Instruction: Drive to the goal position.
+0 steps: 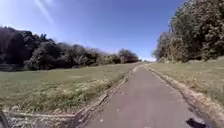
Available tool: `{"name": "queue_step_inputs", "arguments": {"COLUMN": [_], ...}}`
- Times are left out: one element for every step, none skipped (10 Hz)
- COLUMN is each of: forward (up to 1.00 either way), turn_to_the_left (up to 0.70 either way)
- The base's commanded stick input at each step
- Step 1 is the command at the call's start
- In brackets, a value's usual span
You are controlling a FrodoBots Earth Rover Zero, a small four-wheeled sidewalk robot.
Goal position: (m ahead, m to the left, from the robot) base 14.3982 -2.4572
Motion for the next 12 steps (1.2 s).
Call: {"name": "queue_step_inputs", "arguments": {"forward": [0.85,0.85,0.85,0.85,0.85,0.85,0.85,0.85,0.85,1.0,1.0,1.0], "turn_to_the_left": [-0.19,-0.01,0.0,0.0,0.0,0.0,0.0,0.0,0.0,0.0,0.0,0.0]}}
